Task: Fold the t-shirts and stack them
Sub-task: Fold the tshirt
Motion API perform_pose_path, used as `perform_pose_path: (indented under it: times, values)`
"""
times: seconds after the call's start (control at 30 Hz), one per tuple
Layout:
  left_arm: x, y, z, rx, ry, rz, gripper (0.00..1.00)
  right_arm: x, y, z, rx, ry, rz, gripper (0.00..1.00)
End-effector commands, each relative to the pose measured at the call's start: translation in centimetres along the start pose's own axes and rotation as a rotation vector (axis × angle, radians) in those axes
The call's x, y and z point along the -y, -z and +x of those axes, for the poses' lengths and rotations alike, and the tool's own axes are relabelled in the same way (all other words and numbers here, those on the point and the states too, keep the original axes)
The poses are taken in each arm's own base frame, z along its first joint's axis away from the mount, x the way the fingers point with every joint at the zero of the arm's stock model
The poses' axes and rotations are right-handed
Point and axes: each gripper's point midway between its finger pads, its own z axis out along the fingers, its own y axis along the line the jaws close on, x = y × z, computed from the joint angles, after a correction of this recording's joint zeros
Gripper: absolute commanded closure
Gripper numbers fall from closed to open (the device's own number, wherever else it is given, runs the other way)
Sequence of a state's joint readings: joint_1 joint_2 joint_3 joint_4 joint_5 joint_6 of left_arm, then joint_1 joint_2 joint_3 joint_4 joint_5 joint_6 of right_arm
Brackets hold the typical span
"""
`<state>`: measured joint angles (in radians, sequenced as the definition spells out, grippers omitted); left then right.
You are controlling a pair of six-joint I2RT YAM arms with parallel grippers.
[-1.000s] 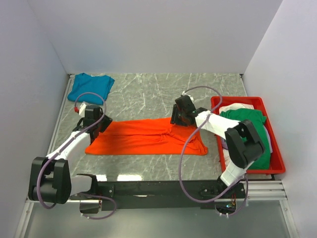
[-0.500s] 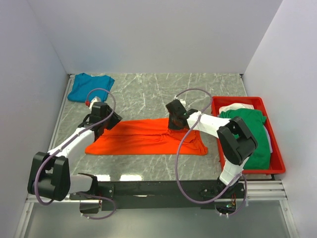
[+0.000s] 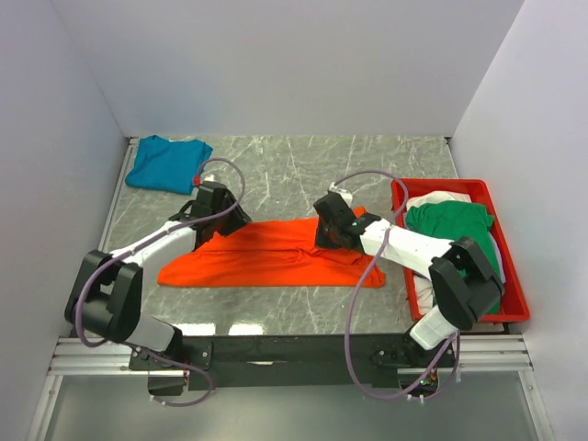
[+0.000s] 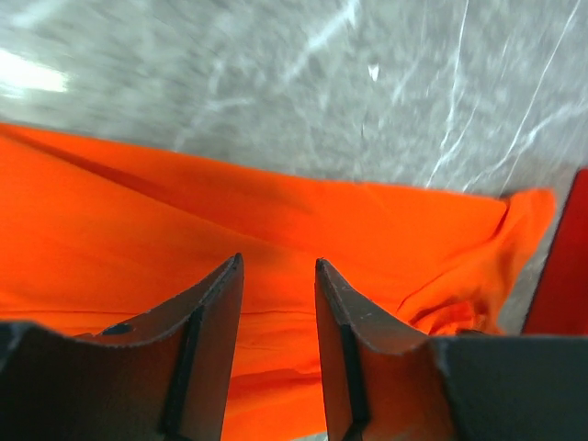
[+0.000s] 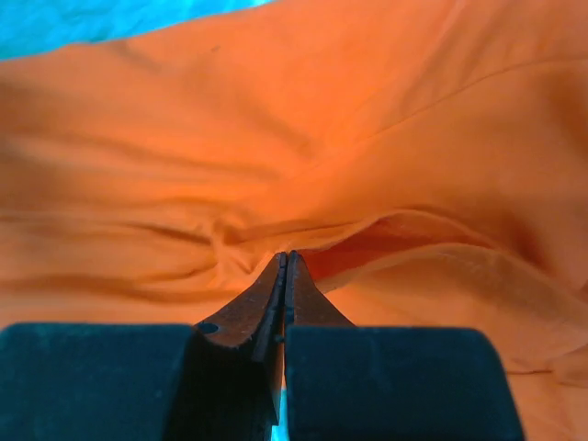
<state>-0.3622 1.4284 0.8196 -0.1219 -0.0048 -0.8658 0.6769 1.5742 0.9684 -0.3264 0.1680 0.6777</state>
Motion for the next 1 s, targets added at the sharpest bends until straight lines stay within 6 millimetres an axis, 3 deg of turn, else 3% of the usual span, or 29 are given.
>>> perform_pose_path:
  times: [0.0,0.27,0.37,0.4,0.5,0.57,0.73,0.97]
  values:
    - [2.9,-0.4,0.6,-0.03,-0.072,0.072,0.57,-1.2,1.5,0.3,0.026,-0.027,-0.06,0.99]
    - [4.7,-1.7,3.3,-0.107,-0.135,0.091,0.57,-2.2,2.1,2.9,-0.011,-0.039,-0.118,0.91]
    - [5.8,-1.9,4.2,-0.131,-0.183,0.112,0.57,-2.7,2.5,3.5,-0.017,-0.044,-0.144,0.77]
    - [6.1,-1.9,4.7,-0.141,-0.206,0.118,0.57,-2.7,2.6,3.7,-0.022,-0.046,-0.155,0.68]
    - [7.2,-2.0,5.5,-0.16,-0.256,0.13,0.57,-3.0,3.5,3.4,-0.011,-0.058,-0.181,0.55]
    - [8.2,-2.1,5.9,-0.168,-0.287,0.143,0.57,-3.2,4.7,2.7,0.014,-0.069,-0.202,0.52]
    - [9.9,-1.9,8.0,-0.19,-0.401,0.137,0.6,-1.0,7.9,0.9,0.115,-0.11,-0.173,0.51]
    - [12.1,-1.2,11.7,-0.199,-0.576,0.121,0.62,6.0,7.6,-0.4,0.153,-0.185,-0.054,0.56]
